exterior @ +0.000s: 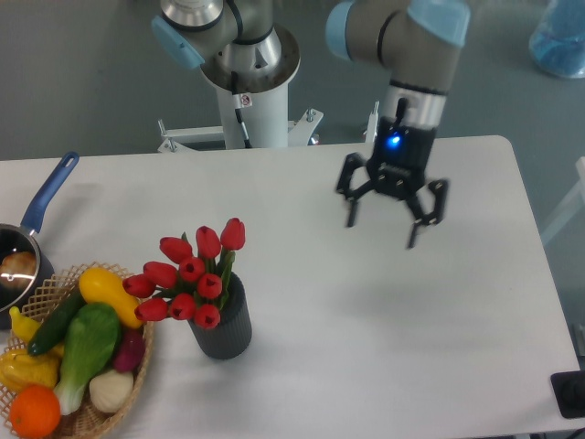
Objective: Insert the flowers into the vase
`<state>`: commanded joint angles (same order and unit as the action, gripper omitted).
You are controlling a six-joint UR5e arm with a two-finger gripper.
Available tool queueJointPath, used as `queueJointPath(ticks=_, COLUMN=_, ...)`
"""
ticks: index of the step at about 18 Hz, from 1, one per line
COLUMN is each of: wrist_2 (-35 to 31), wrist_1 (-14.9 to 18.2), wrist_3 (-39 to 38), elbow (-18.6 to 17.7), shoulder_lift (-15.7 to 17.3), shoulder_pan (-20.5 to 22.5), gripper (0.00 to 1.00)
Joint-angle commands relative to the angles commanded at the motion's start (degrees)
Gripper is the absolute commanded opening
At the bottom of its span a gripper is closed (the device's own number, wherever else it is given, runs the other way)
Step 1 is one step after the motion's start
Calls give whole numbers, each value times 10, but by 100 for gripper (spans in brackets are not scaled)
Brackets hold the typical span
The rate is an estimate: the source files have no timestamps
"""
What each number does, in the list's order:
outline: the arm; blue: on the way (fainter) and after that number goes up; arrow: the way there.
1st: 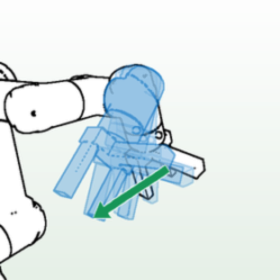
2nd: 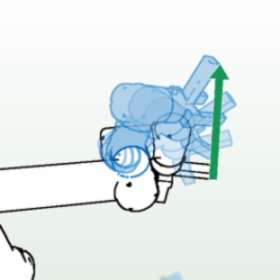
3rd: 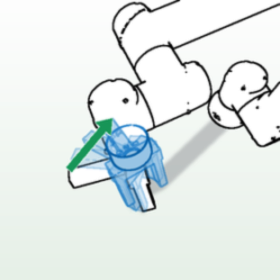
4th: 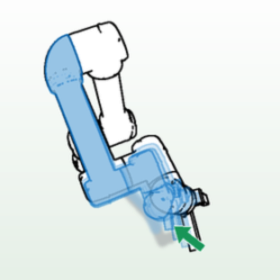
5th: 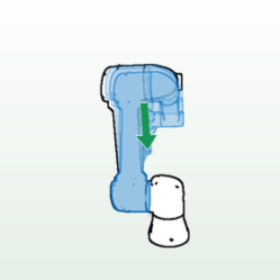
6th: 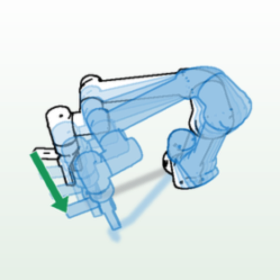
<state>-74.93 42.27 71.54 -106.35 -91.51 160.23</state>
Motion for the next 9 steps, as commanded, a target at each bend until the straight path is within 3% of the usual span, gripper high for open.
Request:
queueJointPath(ticks=3, wrist_2=-128, wrist_1=41, wrist_3=8, elbow=-5, shoulder_lift=41, shoulder_pan=2, gripper=100)
queueJointPath(ticks=9, wrist_2=-145, wrist_1=119, wrist_3=102, elbow=-4, shoulder_lift=69, shoulder_pan=29, gripper=100)
